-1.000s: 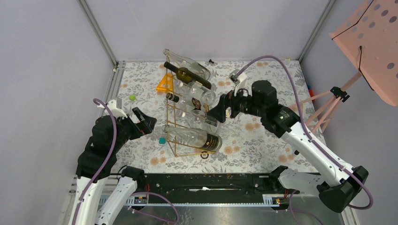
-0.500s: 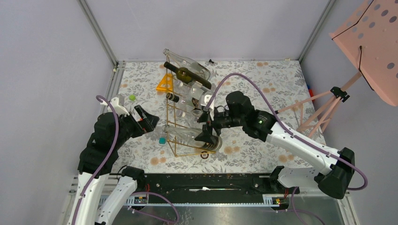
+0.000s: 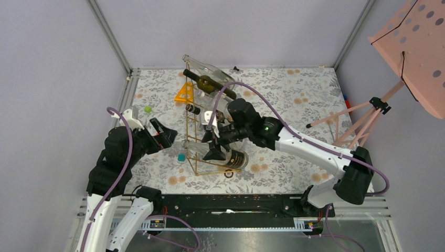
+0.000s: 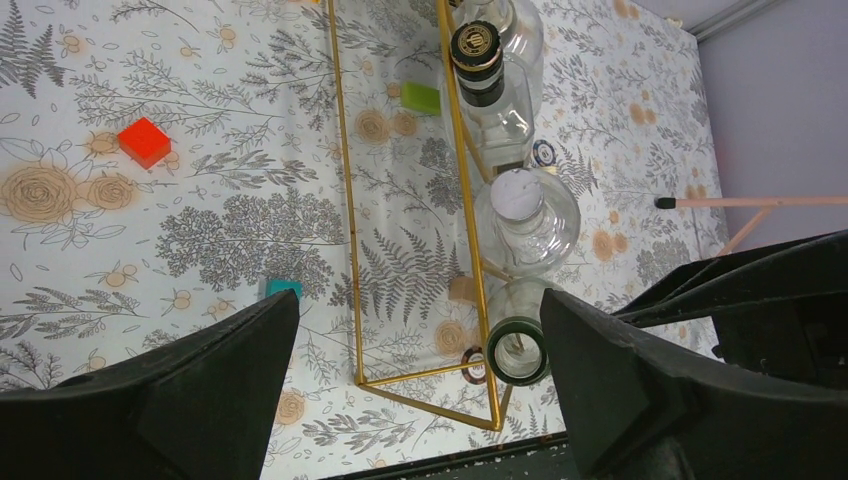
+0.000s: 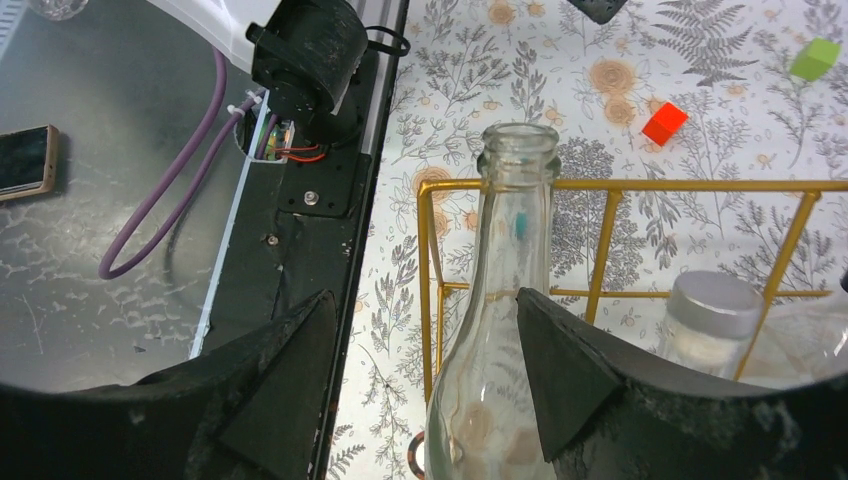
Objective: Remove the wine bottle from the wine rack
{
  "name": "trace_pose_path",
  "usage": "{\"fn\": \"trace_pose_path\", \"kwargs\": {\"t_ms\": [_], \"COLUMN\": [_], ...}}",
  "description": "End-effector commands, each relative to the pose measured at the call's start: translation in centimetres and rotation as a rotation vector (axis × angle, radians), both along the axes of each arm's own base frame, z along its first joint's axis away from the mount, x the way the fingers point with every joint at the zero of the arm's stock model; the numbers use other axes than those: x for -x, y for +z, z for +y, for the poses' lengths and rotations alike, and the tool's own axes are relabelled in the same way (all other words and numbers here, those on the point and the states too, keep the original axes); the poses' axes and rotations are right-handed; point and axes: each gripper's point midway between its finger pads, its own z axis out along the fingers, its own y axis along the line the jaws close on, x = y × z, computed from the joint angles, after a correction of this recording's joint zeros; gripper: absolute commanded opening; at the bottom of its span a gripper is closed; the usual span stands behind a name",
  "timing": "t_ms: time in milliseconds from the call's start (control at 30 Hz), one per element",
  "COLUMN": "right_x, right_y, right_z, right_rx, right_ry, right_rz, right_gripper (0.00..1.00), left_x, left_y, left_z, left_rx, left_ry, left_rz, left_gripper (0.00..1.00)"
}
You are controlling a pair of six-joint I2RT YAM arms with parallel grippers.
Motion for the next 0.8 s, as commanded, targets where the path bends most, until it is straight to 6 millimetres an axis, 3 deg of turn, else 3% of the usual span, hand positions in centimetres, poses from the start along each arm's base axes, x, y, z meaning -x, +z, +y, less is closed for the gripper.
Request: {"fn": "trace_pose_path", "kwargs": {"t_ms": [0, 433, 767], "right_x": [-0.1, -2.5, -4.1], "right_y": [1.7, -1.3, -2.8], "right_z": [1.4, 2.8, 4.1], "right_rx": [-0.036, 0.065, 0.077], "right_ry": [0.053, 0.04, -0.025], "right_rz": [-0.044, -0.095, -0.082], "right_gripper": [0.73, 0.71, 0.63], "left_x": [-0.6, -0.1, 0.0], "left_y": [0.5, -1.3, -1.3], "left_z": [0.9, 2.7, 2.8], "left_rx": [-0.028, -0.127, -0.104], "left_ry": [0.036, 0.083, 0.095], "left_rz": [-0.061, -0.06, -0.12], "left_gripper": [0.99, 0.99, 0.99]}}
